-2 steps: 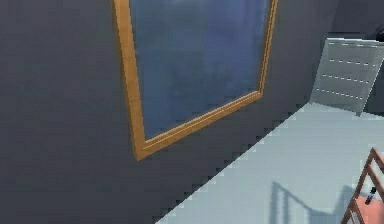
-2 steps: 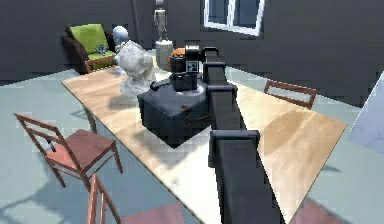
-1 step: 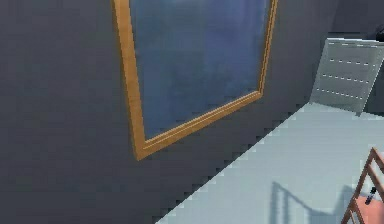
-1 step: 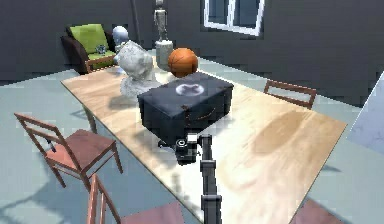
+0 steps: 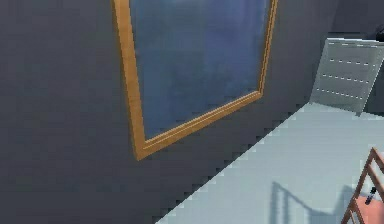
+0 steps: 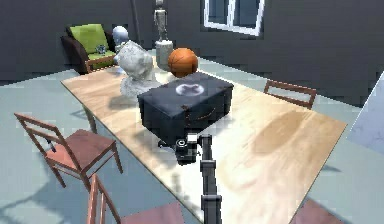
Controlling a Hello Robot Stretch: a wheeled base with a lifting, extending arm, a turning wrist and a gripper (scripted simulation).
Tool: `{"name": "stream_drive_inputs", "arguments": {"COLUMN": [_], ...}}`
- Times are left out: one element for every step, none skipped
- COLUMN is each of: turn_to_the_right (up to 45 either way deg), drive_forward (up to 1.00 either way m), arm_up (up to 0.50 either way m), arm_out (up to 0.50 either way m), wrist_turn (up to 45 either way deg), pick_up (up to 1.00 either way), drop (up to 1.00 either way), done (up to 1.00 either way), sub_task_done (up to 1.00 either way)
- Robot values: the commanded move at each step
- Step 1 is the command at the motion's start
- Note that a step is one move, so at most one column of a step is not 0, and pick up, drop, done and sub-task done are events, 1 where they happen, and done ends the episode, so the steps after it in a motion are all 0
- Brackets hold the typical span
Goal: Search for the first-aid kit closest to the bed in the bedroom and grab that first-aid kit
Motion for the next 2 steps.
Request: {"name": "stream_drive_inputs", "arguments": {"turn_to_the_right": [0.0,0.0], "drive_forward": [0.0,0.0], "arm_up": [0.1,0.0], "arm_out": [0.0,0.0], "wrist_turn": [0.0,0.0], "pick_up": [0.0,0.0], "drop": [0.0,0.0], "done": [0.0,1.0], "sub_task_done": [0.0,0.0]}}
